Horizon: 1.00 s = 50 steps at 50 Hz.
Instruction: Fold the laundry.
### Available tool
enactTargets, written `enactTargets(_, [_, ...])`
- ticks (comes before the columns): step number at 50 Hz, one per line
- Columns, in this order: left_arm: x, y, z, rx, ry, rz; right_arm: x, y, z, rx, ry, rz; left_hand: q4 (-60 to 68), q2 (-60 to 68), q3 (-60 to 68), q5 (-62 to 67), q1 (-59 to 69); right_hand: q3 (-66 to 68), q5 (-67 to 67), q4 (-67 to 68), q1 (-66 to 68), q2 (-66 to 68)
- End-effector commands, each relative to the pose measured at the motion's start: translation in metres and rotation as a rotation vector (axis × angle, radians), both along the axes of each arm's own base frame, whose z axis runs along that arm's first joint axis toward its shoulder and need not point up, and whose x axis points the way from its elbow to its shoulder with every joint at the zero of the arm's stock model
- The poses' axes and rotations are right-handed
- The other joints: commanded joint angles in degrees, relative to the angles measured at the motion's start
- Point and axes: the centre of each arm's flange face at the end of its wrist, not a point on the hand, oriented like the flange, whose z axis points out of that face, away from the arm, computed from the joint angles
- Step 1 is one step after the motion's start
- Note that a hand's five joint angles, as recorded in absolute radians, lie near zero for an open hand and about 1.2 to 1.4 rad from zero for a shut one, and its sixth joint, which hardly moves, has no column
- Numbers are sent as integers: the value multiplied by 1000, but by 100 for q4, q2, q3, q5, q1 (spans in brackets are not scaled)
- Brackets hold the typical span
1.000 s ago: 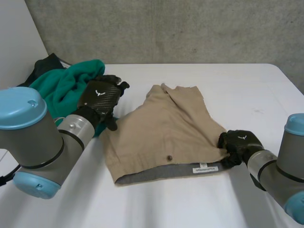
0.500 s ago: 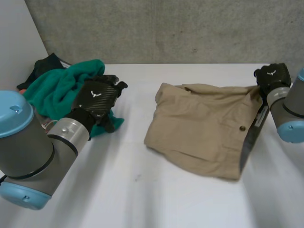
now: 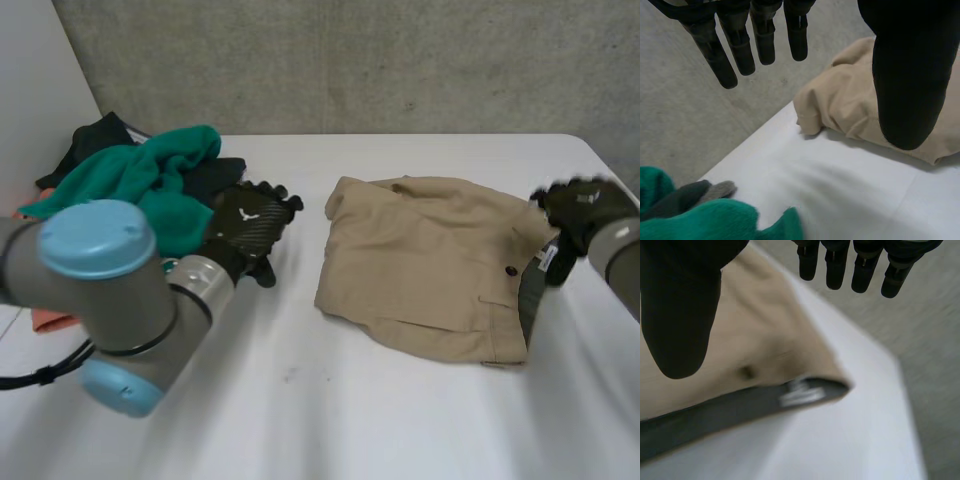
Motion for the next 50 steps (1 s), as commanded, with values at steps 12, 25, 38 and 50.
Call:
enactTargets(12, [-54,-18,-62,65,-30,-169,45,86,-74,118,-32,116,1268,1288,1291,1245,1280,1352,1285,1376,1247,1329])
enactTargets(25, [-61,-4,-70,104,-54,-205,41,78,-84,71,44,105,1604,1624,1626,1581,1616,5623,5556,5647,5518,5600])
enactTargets(38, [-69,-1,-51,50,-34,-172,42,64,-48,-86,68,93,6128,6148,6150,6105,6140,6831,6764,6856,6726,6808])
enactTargets(50, [-31,38,120,-242,155,-73,44,63,93,-436,86,108,6128,6148,6150,6105,6140,6831,6764,6856,6726,6808])
